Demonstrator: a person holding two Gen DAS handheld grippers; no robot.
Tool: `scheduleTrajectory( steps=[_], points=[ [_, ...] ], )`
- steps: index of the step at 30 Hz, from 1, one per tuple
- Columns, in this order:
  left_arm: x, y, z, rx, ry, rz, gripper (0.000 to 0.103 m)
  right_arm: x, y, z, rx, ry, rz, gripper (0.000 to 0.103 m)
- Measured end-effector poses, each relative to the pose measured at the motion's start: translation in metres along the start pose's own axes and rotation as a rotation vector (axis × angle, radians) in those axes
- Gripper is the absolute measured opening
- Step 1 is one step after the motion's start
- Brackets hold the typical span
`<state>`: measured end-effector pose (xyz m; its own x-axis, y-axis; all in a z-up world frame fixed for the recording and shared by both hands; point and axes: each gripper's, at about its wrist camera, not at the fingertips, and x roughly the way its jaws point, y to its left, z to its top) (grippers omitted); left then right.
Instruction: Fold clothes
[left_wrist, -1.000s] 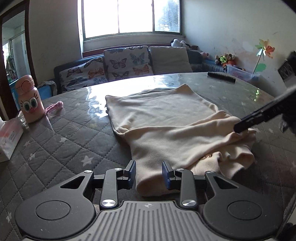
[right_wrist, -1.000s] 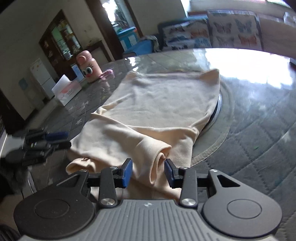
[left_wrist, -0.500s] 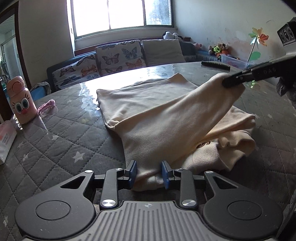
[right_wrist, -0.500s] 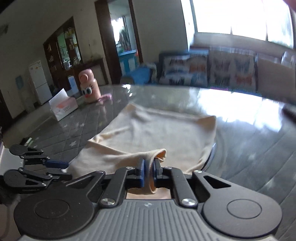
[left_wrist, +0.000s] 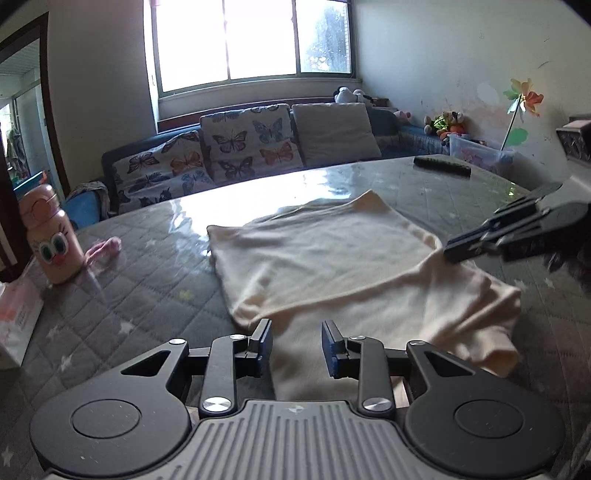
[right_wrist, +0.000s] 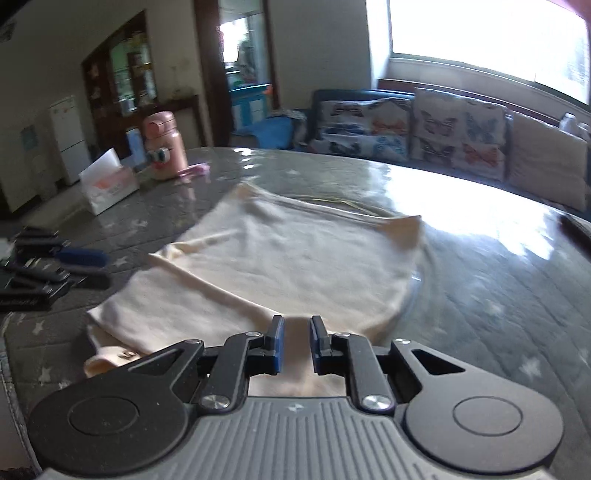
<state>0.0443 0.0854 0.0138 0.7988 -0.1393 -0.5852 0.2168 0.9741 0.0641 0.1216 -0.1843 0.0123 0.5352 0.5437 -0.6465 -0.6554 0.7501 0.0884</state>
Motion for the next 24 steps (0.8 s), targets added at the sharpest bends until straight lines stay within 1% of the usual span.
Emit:
scheduleTrajectory(
  steps=[2, 5, 8, 10, 12, 15, 17, 20, 24],
  points=[
    [0.012, -0.002, 0.007, 0.002, 0.001, -0.008, 0.032, 0.012, 0.008, 0.003, -0.031, 0.008, 0.015, 0.014],
    [0.035, -0.001, 0.009, -0.016, 0.035, -0.003, 0.031, 0.028, 0.015, 0.005, -0.056, 0.021, 0.016, 0.015],
    [0.050, 0.001, 0.005, -0.015, 0.069, 0.003, 0.031, 0.040, 0.015, 0.003, -0.064, 0.050, 0.007, 0.017],
    [0.055, 0.004, 0.000, -0.020, 0.082, 0.003, 0.032, 0.041, 0.012, -0.001, -0.055, 0.065, 0.008, 0.017],
    [0.053, 0.006, -0.001, -0.026, 0.076, 0.001, 0.033, 0.035, 0.011, -0.003, -0.051, 0.062, 0.009, 0.018],
    [0.051, 0.006, -0.002, -0.020, 0.069, 0.005, 0.033, 0.020, 0.013, -0.006, -0.062, 0.052, 0.022, 0.023],
    [0.052, 0.006, -0.003, -0.015, 0.069, 0.009, 0.033, 0.016, 0.015, -0.010, -0.079, 0.062, 0.022, 0.030],
    [0.044, 0.002, -0.002, 0.001, 0.061, 0.012, 0.033, 0.012, 0.014, -0.017, -0.081, 0.083, 0.008, 0.030],
    [0.026, -0.005, -0.002, 0.039, 0.038, 0.006, 0.032, -0.006, 0.013, -0.021, -0.065, 0.066, 0.006, 0.030]
  ],
)
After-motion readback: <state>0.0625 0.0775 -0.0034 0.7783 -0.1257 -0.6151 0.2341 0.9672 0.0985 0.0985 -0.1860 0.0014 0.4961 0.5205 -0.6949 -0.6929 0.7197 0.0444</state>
